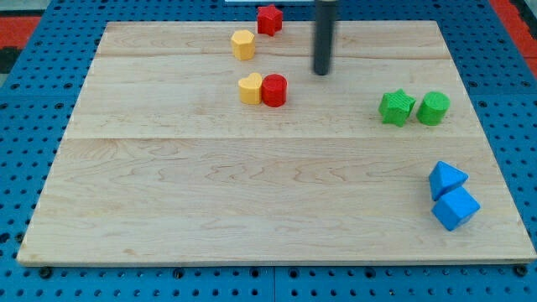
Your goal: Drag the green star to the bottom of the yellow heart
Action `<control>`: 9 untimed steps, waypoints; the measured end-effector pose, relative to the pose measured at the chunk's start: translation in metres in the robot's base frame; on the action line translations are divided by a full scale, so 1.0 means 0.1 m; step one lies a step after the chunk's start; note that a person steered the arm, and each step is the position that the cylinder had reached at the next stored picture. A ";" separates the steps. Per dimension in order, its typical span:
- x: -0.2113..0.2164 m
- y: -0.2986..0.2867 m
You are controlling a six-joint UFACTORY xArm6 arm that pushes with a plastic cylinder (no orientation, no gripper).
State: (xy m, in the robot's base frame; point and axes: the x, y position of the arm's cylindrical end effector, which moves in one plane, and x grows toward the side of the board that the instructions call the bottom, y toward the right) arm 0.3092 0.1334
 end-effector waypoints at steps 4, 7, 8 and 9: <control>0.81 0.11; 1.31 -0.70; 1.28 -1.27; 1.03 -1.58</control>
State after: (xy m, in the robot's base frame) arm 0.4122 -0.0247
